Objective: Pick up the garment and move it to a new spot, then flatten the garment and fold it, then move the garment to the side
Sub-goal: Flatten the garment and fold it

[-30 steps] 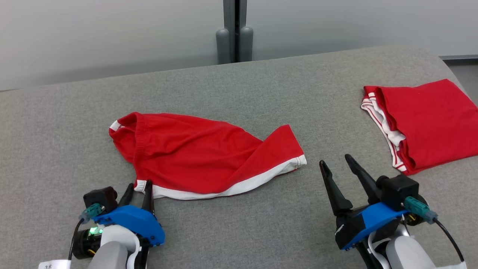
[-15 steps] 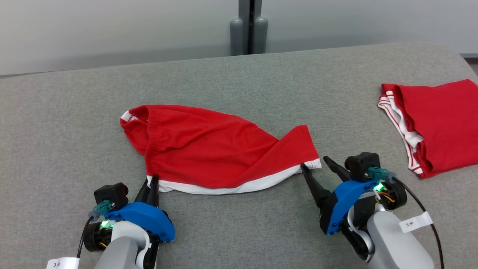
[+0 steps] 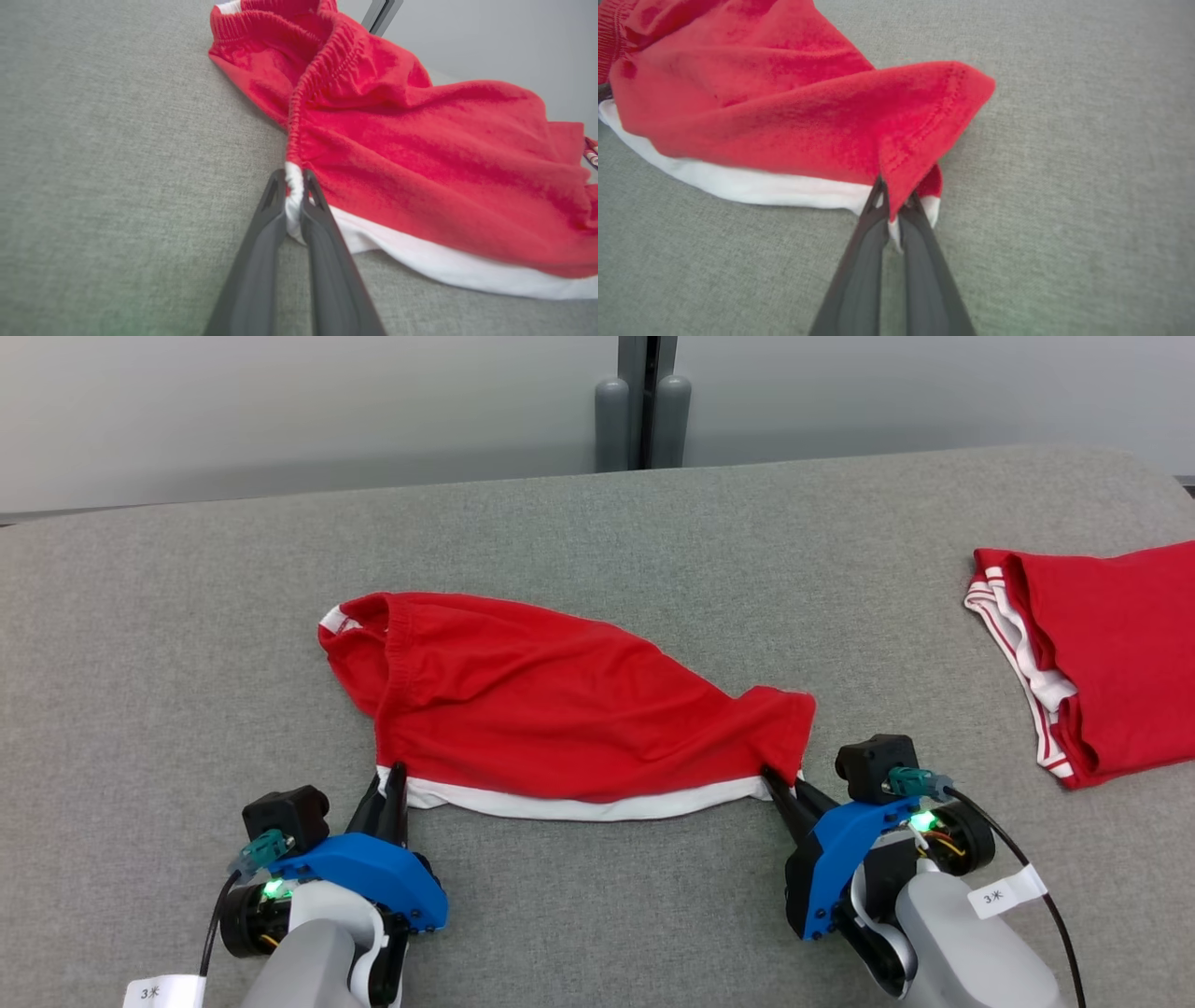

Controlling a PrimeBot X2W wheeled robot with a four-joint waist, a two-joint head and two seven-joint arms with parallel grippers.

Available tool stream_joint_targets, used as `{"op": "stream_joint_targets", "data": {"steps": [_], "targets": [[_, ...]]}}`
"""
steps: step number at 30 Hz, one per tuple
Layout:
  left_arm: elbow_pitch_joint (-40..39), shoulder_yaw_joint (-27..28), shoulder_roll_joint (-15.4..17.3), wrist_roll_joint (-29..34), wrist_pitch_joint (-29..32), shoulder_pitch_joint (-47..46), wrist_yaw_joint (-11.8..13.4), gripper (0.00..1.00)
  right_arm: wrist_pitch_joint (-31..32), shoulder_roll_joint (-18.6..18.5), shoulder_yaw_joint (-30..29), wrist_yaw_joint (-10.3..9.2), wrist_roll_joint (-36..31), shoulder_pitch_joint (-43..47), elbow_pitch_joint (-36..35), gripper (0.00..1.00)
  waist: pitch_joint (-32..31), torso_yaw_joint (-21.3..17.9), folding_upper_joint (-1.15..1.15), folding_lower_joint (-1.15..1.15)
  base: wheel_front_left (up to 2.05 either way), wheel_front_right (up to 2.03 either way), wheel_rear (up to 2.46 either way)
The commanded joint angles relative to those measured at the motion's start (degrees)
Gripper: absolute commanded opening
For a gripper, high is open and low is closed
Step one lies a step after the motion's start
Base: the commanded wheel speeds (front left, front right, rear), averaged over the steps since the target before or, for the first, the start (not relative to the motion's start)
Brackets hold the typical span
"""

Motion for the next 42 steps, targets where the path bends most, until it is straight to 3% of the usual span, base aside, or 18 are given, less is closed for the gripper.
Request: {"op": "stream_joint_targets", "data": {"steps": [1, 7, 14, 15, 19, 22, 25, 29, 33, 36, 42], "targets": [[-0.13, -0.07, 0.09, -0.73, -0.62, -0.65, -0.06, 0.0, -0.35, -0.2, 0.55, 0.01, 1.04, -0.18, 0.09, 0.0, -0.44, -0.06, 0.0, 0.0, 0.0, 0.0, 0.0], [-6.99, 0.49, 0.29, -5.89, -1.72, 1.41, -0.06, 0.0, -1.41, -2.24, 0.46, 0.01, 5.03, 1.95, -7.06, 0.0, -2.73, -0.39, 0.0, 0.0, 0.0, 0.0, 0.0], [-29.34, -2.04, 2.52, -18.18, 1.25, 6.03, -0.07, 0.0, 4.42, -6.1, -3.8, 0.02, 11.05, 6.69, -28.63, 0.0, -4.82, -0.87, 0.0, 0.0, 0.0, 0.0, 0.0], [-29.34, -2.04, 2.52, -18.18, 1.25, 6.03, -0.07, 0.0, 4.42, -6.1, -3.8, 0.02, 11.05, 6.69, -28.63, 0.0, -4.82, -0.87, 0.0, 0.0, 0.0, 0.0, 0.0], [-43.04, -0.77, 4.23, -23.77, 6.65, 7.45, 0.36, 0.0, 10.71, -7.93, -7.71, 0.02, 12.37, 9.19, -42.17, 0.0, -4.65, -0.9, 0.0, 0.0, 0.0, 0.0, 0.0], [-51.84, -0.37, 6.07, -26.19, 12.11, 6.21, 2.21, 0.0, 15.12, -8.31, -9.82, 0.02, 12.78, 8.76, -50.34, 0.0, -3.5, -1.18, 0.0, 0.0, 0.0, 0.0, 0.0], [-57.35, 0.72, 7.37, -28.56, 17.12, 3.61, 4.87, 0.0, 18.26, -8.38, -11.21, 0.01, 13.27, 5.18, -54.03, 0.0, -1.58, -1.67, 0.0, 0.0, 0.0, 0.0, 0.0], [-57.72, 1.6, 10.64, -27.38, 21.38, -3.1, 7.28, 0.0, 19.71, -7.58, -11.41, 0.02, 14.89, -3.48, -50.9, 0.0, 3.11, -2.36, 0.0, 0.0, 0.0, 0.0, 0.0], [-51.44, 2.24, 12.07, -25.33, 22.43, -13.38, 8.19, 0.0, 16.98, -7.02, -9.03, 0.02, 14.89, -15.48, -43.37, 0.0, 7.14, -2.83, 0.0, 0.0, 0.0, 0.0, 0.0], [-46.02, 3.59, 12.43, -23.1, 19.81, -21.18, 8.67, 0.0, 12.43, -5.42, -7.42, 0.02, 13.93, -24.79, -37.29, 0.0, 9.78, -3.53, 0.0, 0.0, 0.0, 0.0, 0.0], [-38.89, 4.77, 12.78, -19.34, 12.98, -33.07, 6.58, 0.0, 1.1, -4.28, -4.46, 0.01, 10.08, -37.85, -27.03, 0.0, 12.6, -4.03, 0.0, 0.0, 0.0, 0.0, 0.0]]}}
